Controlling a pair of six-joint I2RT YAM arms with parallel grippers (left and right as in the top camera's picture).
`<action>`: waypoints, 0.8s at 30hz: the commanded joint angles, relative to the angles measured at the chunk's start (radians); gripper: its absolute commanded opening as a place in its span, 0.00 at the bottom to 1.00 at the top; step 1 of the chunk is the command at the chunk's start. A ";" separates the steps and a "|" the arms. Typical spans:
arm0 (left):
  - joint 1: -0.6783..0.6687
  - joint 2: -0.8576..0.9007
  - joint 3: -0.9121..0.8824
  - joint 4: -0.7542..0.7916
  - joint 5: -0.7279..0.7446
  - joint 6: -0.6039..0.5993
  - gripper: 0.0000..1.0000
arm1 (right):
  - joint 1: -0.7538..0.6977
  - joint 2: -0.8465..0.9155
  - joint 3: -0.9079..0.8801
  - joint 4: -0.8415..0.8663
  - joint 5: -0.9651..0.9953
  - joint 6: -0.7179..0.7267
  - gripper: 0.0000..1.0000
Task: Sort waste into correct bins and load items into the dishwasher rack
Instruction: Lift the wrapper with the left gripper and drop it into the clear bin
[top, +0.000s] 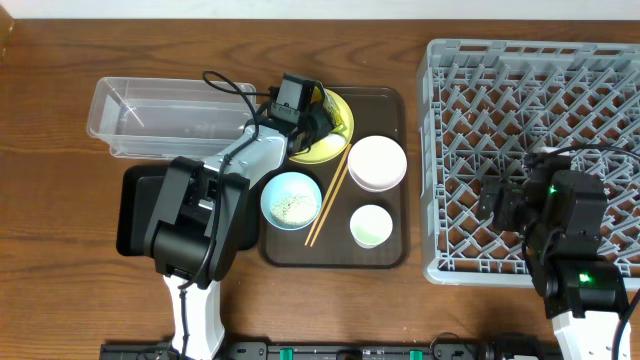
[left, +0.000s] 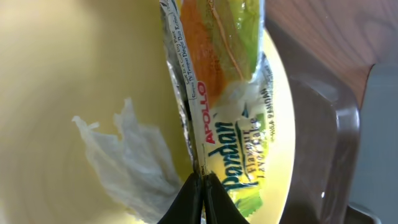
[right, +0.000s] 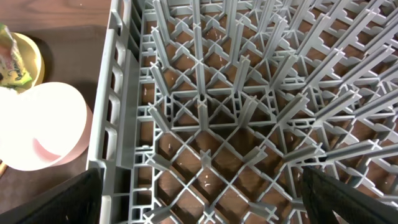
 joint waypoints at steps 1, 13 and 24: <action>-0.001 -0.062 0.018 -0.021 -0.006 0.036 0.06 | 0.015 -0.004 0.023 0.000 -0.005 0.008 0.99; 0.053 -0.334 0.018 -0.153 -0.049 0.167 0.06 | 0.015 -0.004 0.023 0.000 -0.004 0.008 0.99; 0.261 -0.452 0.013 -0.459 -0.264 -0.109 0.06 | 0.015 -0.004 0.023 0.000 -0.005 0.008 0.99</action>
